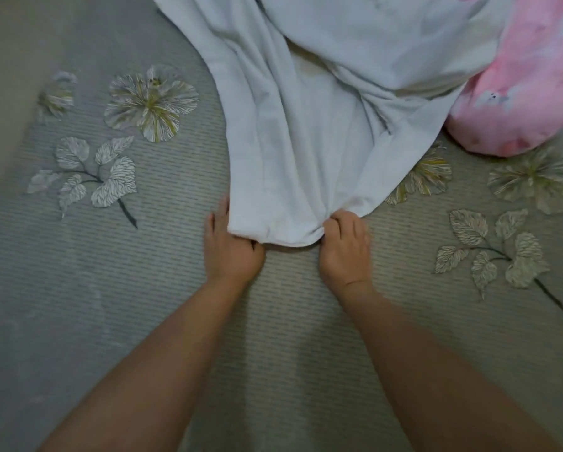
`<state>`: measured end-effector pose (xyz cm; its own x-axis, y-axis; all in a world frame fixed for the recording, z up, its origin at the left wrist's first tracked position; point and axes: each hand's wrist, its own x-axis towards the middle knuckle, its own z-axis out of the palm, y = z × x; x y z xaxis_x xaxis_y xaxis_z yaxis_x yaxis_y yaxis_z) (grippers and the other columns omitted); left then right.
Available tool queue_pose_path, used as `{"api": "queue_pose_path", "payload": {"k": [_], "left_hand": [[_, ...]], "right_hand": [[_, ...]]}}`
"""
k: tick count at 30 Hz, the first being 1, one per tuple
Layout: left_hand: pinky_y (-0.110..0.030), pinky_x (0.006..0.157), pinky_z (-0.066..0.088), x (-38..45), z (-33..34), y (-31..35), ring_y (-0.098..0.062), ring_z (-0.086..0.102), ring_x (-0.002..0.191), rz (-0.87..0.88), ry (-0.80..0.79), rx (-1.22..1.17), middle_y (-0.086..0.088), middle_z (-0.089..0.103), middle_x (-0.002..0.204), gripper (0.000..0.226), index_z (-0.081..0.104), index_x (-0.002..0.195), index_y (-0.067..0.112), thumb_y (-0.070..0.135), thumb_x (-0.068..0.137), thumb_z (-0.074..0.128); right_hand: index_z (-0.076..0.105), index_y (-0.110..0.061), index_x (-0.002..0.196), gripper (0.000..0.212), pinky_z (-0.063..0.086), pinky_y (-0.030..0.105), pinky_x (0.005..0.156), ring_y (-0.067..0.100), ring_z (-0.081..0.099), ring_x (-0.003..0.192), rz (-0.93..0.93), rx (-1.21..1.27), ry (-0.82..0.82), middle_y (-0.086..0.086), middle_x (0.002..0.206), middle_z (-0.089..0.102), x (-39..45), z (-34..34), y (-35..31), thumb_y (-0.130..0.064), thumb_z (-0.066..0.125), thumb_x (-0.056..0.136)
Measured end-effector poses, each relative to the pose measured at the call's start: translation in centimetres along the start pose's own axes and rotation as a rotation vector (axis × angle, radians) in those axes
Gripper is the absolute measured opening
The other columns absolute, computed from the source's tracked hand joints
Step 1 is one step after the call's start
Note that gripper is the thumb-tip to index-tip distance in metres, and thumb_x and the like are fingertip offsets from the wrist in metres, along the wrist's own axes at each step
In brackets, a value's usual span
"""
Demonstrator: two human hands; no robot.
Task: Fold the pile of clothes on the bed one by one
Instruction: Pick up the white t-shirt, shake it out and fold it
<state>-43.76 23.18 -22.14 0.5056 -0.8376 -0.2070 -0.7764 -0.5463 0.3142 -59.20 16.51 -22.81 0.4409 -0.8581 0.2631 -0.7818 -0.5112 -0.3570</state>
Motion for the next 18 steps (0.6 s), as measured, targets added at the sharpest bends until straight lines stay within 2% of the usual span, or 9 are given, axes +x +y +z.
{"api": "queue_pose_path", "payload": {"k": [2,5,7,8,10,11,14,16,18], "left_hand": [[-0.035,0.113,0.003,-4.1,-0.8,-1.2,-0.021,0.017,0.141,-0.002,0.045,-0.020,-0.008,0.027,0.150,0.061,0.033,0.141,0.009,0.035,0.086,0.028],[-0.035,0.114,0.000,-8.4,-0.9,-4.1,-0.017,0.007,0.143,-0.018,-0.028,0.061,-0.005,0.015,0.154,0.068,0.022,0.145,0.013,0.042,0.083,0.018],[-0.034,0.113,-0.004,-10.3,-0.8,-5.5,-0.016,0.001,0.143,-0.020,-0.088,0.090,-0.003,0.007,0.155,0.067,0.014,0.147,0.015,0.045,0.087,0.016],[-0.034,0.113,-0.004,-11.1,-0.7,-5.8,-0.016,0.000,0.143,-0.012,-0.100,0.080,-0.004,0.005,0.156,0.063,0.011,0.147,0.014,0.045,0.092,0.019],[-0.034,0.114,-0.002,-13.1,-1.1,-5.8,-0.018,0.001,0.143,0.001,-0.116,0.019,-0.007,0.006,0.155,0.063,0.011,0.146,0.011,0.041,0.096,0.034],[-0.034,0.114,0.000,-14.1,-1.4,-5.6,-0.020,0.004,0.143,0.007,-0.115,-0.032,-0.009,0.008,0.155,0.066,0.012,0.146,0.009,0.038,0.094,0.041],[-0.038,0.113,0.013,-18.1,-2.6,-4.6,-0.029,0.018,0.140,0.083,-0.076,-0.175,-0.018,0.024,0.149,0.064,0.026,0.141,0.002,0.030,0.091,0.054],[-0.043,0.109,0.023,-21.1,-3.0,-4.0,-0.036,0.030,0.135,0.162,-0.071,-0.165,-0.023,0.035,0.143,0.058,0.039,0.134,-0.003,0.030,0.088,0.051],[-0.044,0.109,0.025,-24.3,-3.0,-3.5,-0.035,0.030,0.135,0.240,-0.142,-0.109,-0.022,0.035,0.143,0.057,0.042,0.133,-0.002,0.032,0.088,0.051]], "right_hand": [[0.063,0.012,0.084,0.019,0.048,0.057,0.082,0.042,0.061,0.094,0.017,0.038,-0.025,0.030,0.097,0.064,-0.1,-0.2,-0.2,0.012,0.056,0.066],[0.061,0.019,0.092,0.026,0.044,0.064,0.085,0.051,0.059,0.097,-0.013,0.061,-0.070,0.036,0.106,0.060,-0.4,-0.8,-0.5,0.021,0.057,0.066],[0.061,0.022,0.090,0.029,0.044,0.067,0.079,0.052,0.062,0.088,-0.057,0.021,-0.052,0.038,0.098,0.062,-1.5,-1.5,-0.6,0.024,0.058,0.061],[0.061,0.021,0.087,0.030,0.047,0.064,0.074,0.050,0.064,0.080,-0.092,-0.011,-0.022,0.036,0.090,0.064,-2.3,-1.9,-0.6,0.023,0.059,0.058],[0.064,0.016,0.081,0.025,0.052,0.045,0.075,0.041,0.066,0.067,-0.149,-0.025,0.001,0.029,0.076,0.065,-4.6,-3.2,-1.1,0.019,0.057,0.057],[0.064,0.014,0.079,0.022,0.048,0.040,0.076,0.037,0.065,0.064,-0.163,-0.010,-0.024,0.026,0.072,0.065,-6.2,-4.0,-1.3,0.018,0.056,0.059],[0.065,0.014,0.081,0.023,0.052,0.042,0.076,0.035,0.065,0.066,-0.174,0.043,-0.148,0.024,0.072,0.065,-12.9,-6.9,-1.7,0.022,0.063,0.060],[0.066,0.012,0.080,0.026,0.054,0.042,0.072,0.033,0.066,0.065,-0.178,0.074,-0.236,0.023,0.071,0.065,-18.1,-9.5,-1.8,0.021,0.070,0.056],[0.067,0.006,0.071,0.017,0.054,0.039,0.065,0.028,0.065,0.058,-0.210,0.045,-0.344,0.018,0.063,0.065,-22.9,-12.4,-1.8,0.013,0.072,0.057]]}}
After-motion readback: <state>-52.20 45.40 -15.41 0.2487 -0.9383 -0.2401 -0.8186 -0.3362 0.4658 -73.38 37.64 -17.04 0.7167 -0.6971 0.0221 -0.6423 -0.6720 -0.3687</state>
